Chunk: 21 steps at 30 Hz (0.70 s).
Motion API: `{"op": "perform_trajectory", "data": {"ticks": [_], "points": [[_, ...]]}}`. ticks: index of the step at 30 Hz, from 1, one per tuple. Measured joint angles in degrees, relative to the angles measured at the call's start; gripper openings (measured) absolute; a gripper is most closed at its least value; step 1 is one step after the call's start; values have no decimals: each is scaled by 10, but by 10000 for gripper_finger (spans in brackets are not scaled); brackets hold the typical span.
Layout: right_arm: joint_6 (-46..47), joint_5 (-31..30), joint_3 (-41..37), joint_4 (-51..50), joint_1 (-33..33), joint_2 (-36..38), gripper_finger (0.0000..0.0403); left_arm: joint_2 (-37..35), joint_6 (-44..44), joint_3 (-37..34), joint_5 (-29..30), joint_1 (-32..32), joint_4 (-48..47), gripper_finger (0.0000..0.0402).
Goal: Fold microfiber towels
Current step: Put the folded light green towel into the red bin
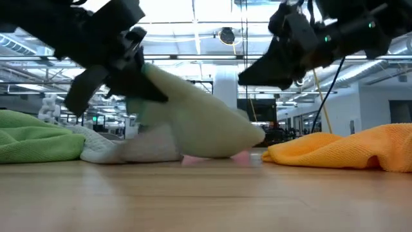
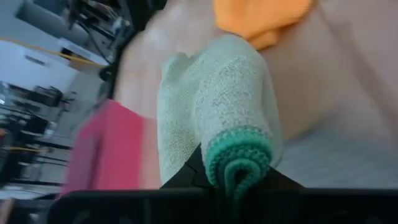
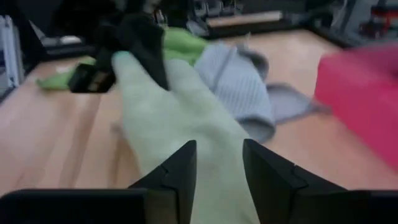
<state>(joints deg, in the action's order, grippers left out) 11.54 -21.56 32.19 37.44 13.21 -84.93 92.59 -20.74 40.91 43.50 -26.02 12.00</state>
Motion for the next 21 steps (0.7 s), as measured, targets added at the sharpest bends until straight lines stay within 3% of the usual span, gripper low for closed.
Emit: {"op": "perform_trajectory", "data": {"ticks": [4,13,17,21], "points": [[-38,-14,0,-2,0,14,125,-43,-76,0,-5,43,-9,18],[-160,-115,0,0,-2,53,125,-121,-203,2,-40,151,-27,18],[-204,-146,1,37,-19,62,126,-136,-254,2,-76,214,-17,18],[-266,-141,1,91,-50,50,126,-135,-307,2,-149,285,24,18]]}}
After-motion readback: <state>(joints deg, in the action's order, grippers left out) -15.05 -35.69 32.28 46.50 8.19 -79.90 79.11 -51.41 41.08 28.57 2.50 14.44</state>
